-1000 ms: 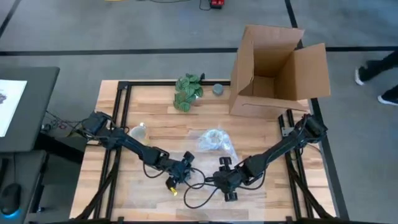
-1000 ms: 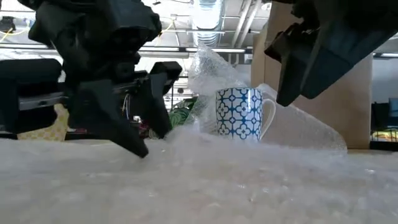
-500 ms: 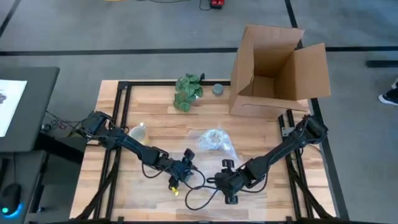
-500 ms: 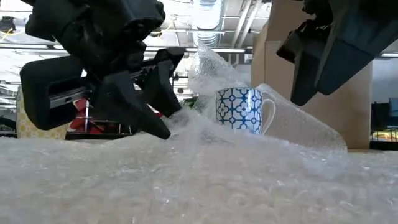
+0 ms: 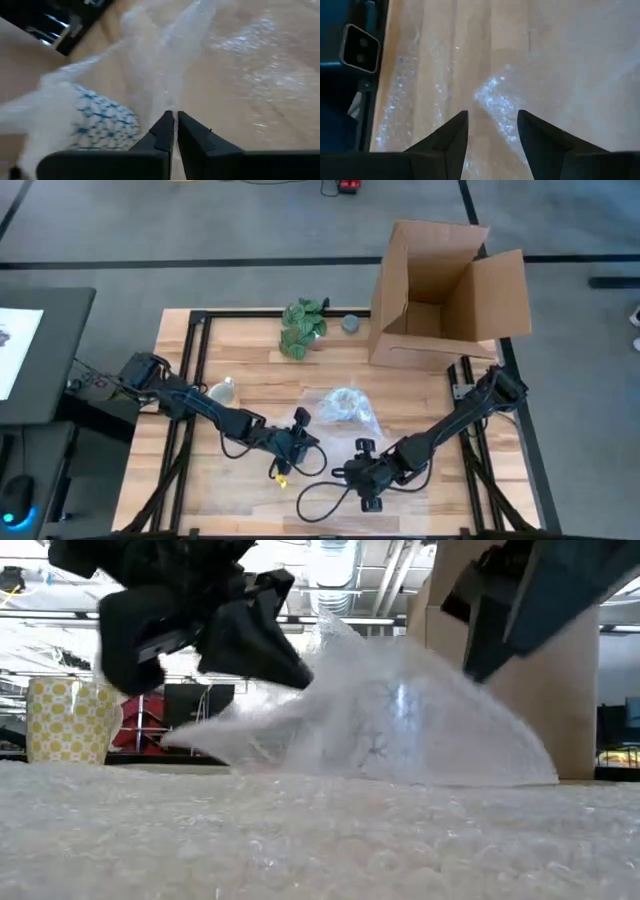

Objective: Wrap mug
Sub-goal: Wrap the blue cup with the bubble wrap

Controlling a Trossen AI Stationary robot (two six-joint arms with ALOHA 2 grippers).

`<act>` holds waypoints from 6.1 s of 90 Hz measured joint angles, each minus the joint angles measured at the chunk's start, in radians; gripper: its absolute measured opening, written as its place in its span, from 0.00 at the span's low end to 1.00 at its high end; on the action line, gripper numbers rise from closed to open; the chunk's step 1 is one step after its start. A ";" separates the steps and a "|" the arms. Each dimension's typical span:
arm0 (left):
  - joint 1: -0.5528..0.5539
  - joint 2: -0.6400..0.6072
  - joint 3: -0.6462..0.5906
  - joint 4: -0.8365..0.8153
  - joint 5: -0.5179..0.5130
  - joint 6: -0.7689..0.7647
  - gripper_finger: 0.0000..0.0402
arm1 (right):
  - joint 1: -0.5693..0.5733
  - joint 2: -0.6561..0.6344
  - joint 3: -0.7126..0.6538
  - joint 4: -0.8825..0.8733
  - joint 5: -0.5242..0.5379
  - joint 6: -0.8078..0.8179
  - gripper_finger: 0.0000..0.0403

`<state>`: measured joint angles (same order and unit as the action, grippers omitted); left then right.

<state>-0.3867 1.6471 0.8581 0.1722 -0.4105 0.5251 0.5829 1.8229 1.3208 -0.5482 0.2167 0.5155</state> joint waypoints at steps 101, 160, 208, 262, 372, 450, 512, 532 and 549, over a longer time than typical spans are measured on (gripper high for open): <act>0.184 -0.124 0.000 0.151 0.048 0.062 0.00 | 0.060 -0.110 0.128 -0.852 0.419 0.623 0.35; 0.171 -0.124 0.000 0.148 0.049 0.053 0.00 | -0.189 -0.655 -0.621 -0.157 0.373 0.579 0.31; 0.150 -0.124 0.000 0.147 0.049 0.030 0.00 | -0.504 -0.727 -0.798 0.158 0.135 0.211 0.66; 0.150 -0.124 0.000 0.147 0.049 0.016 0.00 | -0.665 -0.638 -0.956 0.735 -0.117 0.104 0.58; -0.033 -0.124 -0.001 -0.261 -0.161 -0.260 0.00 | -0.417 -0.022 0.086 -0.490 -0.062 -0.122 0.05; 0.020 -0.041 -0.065 -0.137 0.223 0.043 0.28 | -0.431 0.045 0.088 -0.461 -0.143 -0.186 0.05; 0.025 0.123 -0.061 0.035 0.008 0.033 0.15 | -0.407 0.045 0.088 -0.310 -0.173 -0.275 0.05; -0.053 0.040 -0.061 -0.081 -0.114 -0.053 0.01 | -0.411 0.045 0.088 -0.302 -0.178 -0.295 0.05; -0.094 -0.069 -0.060 -0.154 -0.116 -0.139 0.00 | -0.416 0.048 0.088 -0.250 -0.177 -0.339 0.05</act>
<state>-0.4810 1.5786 0.7979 0.0185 -0.5262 0.3865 0.1665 1.8713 1.4086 -0.7984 0.0395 0.1768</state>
